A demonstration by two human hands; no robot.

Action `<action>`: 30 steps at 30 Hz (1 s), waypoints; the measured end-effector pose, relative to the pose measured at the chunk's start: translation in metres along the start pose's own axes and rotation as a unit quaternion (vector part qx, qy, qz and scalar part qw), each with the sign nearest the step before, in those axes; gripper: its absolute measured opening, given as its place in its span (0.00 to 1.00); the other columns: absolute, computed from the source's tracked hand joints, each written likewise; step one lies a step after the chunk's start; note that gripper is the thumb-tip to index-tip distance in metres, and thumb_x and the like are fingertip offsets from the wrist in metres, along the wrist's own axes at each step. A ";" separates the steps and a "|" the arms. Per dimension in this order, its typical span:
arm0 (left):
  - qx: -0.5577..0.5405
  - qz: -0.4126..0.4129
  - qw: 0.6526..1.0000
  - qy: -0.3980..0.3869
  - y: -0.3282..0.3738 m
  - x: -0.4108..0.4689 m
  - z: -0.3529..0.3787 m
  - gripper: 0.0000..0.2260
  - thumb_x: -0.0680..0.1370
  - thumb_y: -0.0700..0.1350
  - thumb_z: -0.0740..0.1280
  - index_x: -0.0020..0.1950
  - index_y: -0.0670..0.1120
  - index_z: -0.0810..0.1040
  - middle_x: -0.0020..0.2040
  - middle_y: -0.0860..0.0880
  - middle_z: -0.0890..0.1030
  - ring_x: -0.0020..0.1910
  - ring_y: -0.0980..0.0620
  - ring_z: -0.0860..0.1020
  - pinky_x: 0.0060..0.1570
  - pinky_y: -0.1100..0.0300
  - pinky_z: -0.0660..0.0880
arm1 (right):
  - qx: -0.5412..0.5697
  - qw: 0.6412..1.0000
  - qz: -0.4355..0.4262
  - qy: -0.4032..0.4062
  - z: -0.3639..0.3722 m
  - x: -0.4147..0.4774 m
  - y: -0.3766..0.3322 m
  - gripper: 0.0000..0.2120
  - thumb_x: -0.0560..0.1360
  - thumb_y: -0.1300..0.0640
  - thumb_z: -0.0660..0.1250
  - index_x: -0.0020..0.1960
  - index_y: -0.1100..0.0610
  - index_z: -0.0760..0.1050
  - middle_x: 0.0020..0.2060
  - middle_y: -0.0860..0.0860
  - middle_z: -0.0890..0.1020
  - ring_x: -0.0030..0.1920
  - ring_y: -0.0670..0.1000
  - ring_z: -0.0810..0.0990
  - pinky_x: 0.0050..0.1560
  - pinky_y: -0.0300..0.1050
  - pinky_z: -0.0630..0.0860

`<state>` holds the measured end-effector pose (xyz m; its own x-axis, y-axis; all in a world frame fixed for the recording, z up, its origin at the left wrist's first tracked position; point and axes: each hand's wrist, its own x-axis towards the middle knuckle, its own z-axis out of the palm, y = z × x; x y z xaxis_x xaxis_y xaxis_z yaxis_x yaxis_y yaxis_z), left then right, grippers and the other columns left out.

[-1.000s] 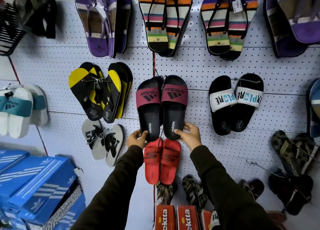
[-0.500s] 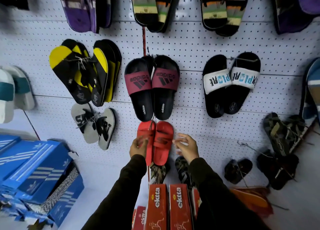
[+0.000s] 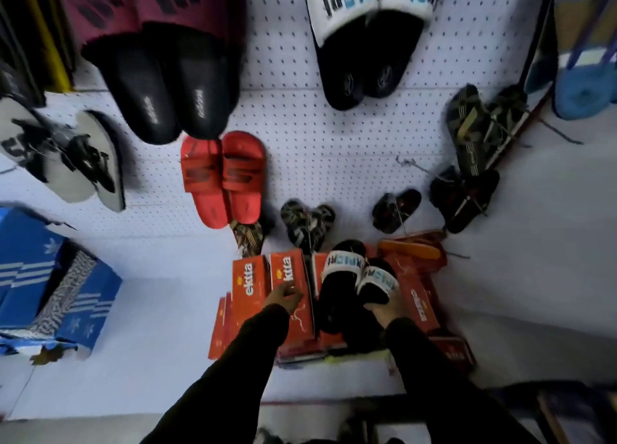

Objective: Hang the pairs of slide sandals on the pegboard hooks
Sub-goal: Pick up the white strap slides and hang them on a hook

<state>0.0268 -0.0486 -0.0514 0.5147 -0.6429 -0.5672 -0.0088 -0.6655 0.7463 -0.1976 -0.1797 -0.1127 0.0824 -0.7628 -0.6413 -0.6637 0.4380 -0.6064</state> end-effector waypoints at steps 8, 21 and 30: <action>0.029 -0.076 0.995 -0.058 -0.003 0.010 0.076 0.23 0.77 0.40 0.64 0.71 0.36 0.66 0.69 0.34 0.73 0.67 0.37 0.73 0.66 0.44 0.70 | 0.103 0.982 0.133 -0.092 -0.002 -0.054 0.004 0.30 0.75 0.53 0.70 0.74 0.48 0.61 0.65 0.58 0.76 0.60 0.64 0.78 0.49 0.59 0.80; -0.049 -0.148 0.987 -0.035 -0.014 -0.003 0.081 0.21 0.75 0.42 0.69 0.67 0.40 0.75 0.61 0.40 0.81 0.59 0.40 0.81 0.62 0.48 0.76 | 0.273 0.953 0.113 -0.061 -0.011 -0.061 0.019 0.26 0.71 0.79 0.64 0.66 0.64 0.74 0.62 0.60 0.79 0.59 0.65 0.77 0.56 0.60 0.77; -0.152 -0.024 0.988 0.031 0.017 -0.036 0.048 0.22 0.73 0.42 0.71 0.65 0.35 0.74 0.52 0.44 0.79 0.52 0.46 0.78 0.61 0.47 0.77 | 0.318 0.946 -0.027 -0.049 -0.029 -0.085 -0.026 0.24 0.71 0.75 0.69 0.62 0.55 0.77 0.62 0.61 0.80 0.64 0.65 0.79 0.63 0.65 0.77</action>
<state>-0.0326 -0.0553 -0.0347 0.5599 -0.5831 -0.5886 0.2702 -0.5431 0.7950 -0.2089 -0.1398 -0.0293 0.1923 -0.7582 -0.6231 -0.0764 0.6214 -0.7797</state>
